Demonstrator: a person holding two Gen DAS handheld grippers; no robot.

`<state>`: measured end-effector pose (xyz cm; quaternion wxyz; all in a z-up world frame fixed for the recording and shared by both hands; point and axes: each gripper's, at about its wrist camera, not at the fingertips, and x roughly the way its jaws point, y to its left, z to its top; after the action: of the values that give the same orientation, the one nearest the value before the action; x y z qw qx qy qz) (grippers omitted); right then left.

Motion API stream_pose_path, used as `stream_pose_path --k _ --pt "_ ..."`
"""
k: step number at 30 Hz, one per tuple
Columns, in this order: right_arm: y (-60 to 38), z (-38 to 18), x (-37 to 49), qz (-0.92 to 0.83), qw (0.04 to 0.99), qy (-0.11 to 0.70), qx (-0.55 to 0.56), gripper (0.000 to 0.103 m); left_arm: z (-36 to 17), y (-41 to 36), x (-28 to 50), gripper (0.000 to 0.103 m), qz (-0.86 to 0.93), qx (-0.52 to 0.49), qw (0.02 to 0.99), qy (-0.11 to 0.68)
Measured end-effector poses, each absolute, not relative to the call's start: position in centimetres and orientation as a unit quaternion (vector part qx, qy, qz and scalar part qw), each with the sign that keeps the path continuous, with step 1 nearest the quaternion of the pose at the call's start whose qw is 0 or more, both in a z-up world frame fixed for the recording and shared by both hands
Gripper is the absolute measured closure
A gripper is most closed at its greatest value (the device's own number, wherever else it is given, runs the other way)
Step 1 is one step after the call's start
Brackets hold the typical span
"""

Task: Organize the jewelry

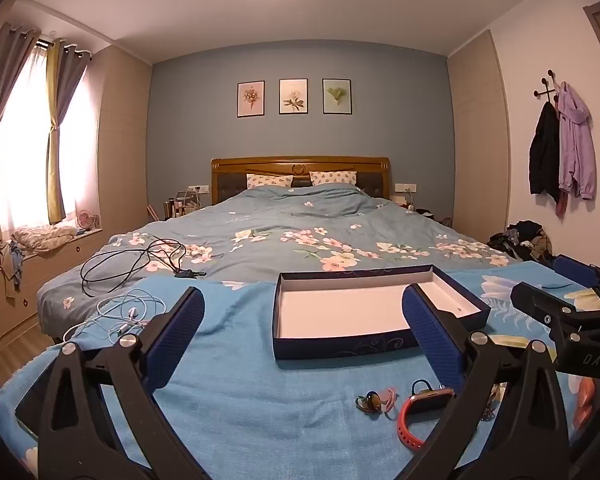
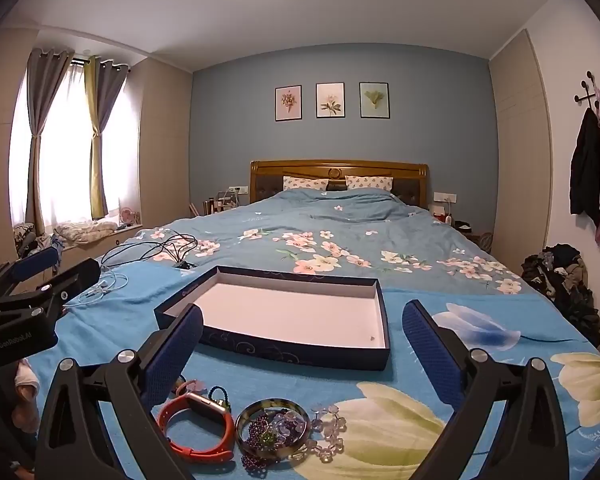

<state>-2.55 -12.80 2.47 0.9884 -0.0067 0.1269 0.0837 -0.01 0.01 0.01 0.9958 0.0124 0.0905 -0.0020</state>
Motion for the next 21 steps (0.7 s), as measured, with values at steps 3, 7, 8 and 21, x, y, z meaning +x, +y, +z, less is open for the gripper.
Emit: stream_pose_path --k 3,7,8,21 --pt "-12.90 2.48 -2.49 0.086 0.988 0.127 -0.004 0.007 -0.01 0.04 0.01 0.006 -0.001 0.009 0.996 0.090" --pt "-12.90 2.44 -2.51 0.086 0.988 0.126 -0.003 0.007 0.04 0.05 0.00 0.006 -0.002 0.008 0.996 0.090" --pt "-12.86 2.43 -2.52 0.085 0.988 0.126 -0.003 0.007 0.06 0.08 -0.01 0.006 -0.001 0.008 0.996 0.090" --pt "-13.44 2.52 -2.63 0.085 0.989 0.123 0.009 0.007 0.19 0.35 -0.02 0.006 -0.001 0.007 0.996 0.091"
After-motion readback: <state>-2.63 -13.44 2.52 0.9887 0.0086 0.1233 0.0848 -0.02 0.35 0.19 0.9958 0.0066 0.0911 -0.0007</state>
